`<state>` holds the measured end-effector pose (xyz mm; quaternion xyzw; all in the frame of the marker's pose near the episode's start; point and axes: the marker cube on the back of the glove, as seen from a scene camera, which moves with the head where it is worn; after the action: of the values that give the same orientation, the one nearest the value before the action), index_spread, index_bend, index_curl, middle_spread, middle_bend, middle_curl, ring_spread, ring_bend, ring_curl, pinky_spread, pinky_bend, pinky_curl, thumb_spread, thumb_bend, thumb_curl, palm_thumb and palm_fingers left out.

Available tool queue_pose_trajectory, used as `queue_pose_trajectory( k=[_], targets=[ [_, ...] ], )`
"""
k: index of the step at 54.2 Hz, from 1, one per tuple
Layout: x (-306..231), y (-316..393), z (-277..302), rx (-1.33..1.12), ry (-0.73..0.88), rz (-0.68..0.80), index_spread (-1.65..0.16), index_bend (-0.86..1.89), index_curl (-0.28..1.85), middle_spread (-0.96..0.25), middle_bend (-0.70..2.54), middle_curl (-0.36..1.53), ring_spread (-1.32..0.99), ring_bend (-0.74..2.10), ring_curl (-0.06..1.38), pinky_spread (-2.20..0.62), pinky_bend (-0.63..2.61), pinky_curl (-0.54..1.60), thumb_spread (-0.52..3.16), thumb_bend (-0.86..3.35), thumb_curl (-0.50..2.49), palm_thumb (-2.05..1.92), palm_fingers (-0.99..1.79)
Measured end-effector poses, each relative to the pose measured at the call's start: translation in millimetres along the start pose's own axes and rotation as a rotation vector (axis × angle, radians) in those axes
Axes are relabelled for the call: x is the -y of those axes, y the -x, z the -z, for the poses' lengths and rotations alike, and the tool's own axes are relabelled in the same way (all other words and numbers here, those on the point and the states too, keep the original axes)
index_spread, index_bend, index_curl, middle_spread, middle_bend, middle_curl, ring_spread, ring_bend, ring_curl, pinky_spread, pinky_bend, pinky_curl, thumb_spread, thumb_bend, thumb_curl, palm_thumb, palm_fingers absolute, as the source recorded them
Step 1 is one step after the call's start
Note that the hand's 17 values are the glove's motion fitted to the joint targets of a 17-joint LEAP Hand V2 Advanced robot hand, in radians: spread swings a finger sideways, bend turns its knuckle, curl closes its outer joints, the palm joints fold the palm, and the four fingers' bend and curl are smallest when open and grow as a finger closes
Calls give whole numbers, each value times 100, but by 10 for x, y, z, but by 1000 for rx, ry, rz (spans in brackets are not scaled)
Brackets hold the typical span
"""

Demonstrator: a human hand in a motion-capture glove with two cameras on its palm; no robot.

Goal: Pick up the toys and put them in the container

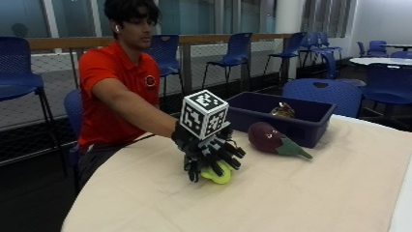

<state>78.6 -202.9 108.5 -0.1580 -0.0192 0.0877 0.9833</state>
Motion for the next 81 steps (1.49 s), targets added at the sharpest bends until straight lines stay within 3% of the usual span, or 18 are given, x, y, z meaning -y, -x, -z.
queue_pose_trajectory(
  k=[7,21,22,29,30,33,48,64,81],
  targets=[
    [69,-21,-92,-23,-20,-18,-35,14,17,-6,13,23,4,16,29,13,129,38,98,-5,25,-4,-18],
    [28,83,-78,-105,-89,-6,-41,59,35,-15,24,25,4,21,25,-3,111,31,122,7,31,18,28],
    [24,92,-75,-113,-99,-3,-41,56,34,-13,16,23,4,17,24,1,115,32,121,4,31,14,14],
    [-32,212,-2,-184,-182,44,-39,49,35,-26,36,30,-9,44,29,-23,110,30,130,18,39,40,71],
    [-45,230,13,-183,-190,49,-39,50,35,-26,35,30,-7,37,26,-21,105,27,131,15,38,36,57],
    [-89,286,75,-150,-212,61,-39,40,35,-32,38,32,-19,58,34,-32,110,30,128,22,43,50,83],
    [-386,684,607,-64,-264,125,-41,31,42,-45,37,38,-41,69,40,-45,100,33,98,20,59,67,93],
    [-680,2022,1443,-102,-353,291,-44,26,52,-51,32,42,-46,66,40,-47,94,34,82,15,70,70,95],
    [-699,3222,1663,-179,-382,415,-48,19,63,-54,27,47,-47,63,40,-48,91,35,76,10,79,70,97]
  ],
)
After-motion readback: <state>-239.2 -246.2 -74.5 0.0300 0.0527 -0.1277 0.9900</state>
